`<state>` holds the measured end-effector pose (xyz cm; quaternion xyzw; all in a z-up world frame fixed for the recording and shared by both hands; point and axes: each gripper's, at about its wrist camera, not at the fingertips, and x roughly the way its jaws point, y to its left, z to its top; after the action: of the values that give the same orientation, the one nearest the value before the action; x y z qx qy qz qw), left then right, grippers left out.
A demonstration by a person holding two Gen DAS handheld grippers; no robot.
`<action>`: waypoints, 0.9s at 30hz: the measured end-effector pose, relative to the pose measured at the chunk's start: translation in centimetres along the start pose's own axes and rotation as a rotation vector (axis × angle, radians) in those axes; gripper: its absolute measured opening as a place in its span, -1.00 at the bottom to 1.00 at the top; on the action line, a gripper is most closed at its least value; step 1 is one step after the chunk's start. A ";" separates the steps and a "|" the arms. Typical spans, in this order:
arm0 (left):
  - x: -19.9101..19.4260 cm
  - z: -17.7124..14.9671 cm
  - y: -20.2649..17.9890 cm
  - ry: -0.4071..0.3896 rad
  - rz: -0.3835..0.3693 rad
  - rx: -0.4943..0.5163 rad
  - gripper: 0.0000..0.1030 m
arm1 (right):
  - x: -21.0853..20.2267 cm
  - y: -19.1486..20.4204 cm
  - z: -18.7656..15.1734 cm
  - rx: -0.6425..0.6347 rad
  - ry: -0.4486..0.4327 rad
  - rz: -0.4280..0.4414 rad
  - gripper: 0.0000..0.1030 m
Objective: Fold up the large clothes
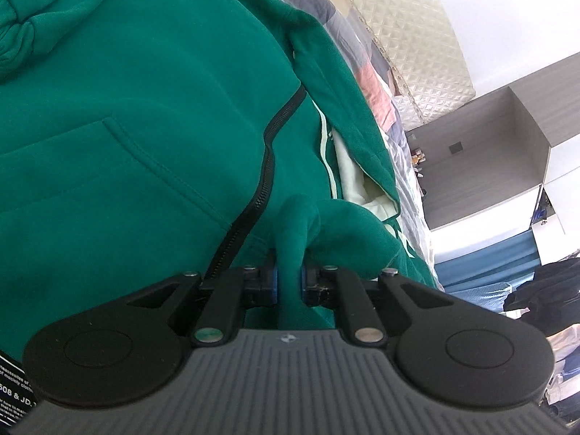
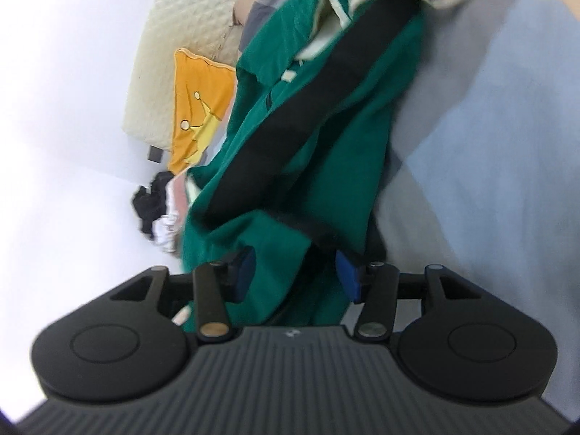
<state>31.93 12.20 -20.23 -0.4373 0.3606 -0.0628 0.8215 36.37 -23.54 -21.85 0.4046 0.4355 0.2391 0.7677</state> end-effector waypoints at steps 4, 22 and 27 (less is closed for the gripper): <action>-0.5 -0.5 0.5 -0.001 -0.002 -0.014 -0.75 | 0.1 -0.4 0.6 -0.029 -0.074 -0.022 0.01; -0.6 -0.2 0.8 -0.015 -0.007 -0.017 -0.75 | 2.7 -1.3 -0.3 0.085 0.086 0.131 0.02; -1.1 -0.2 0.4 -0.021 0.002 0.012 -0.73 | 2.3 0.4 -0.5 0.000 0.070 0.137 -0.38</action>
<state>30.91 12.76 -19.98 -0.4324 0.3518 -0.0596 0.8281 37.13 -21.49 -22.78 0.4250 0.4335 0.3050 0.7338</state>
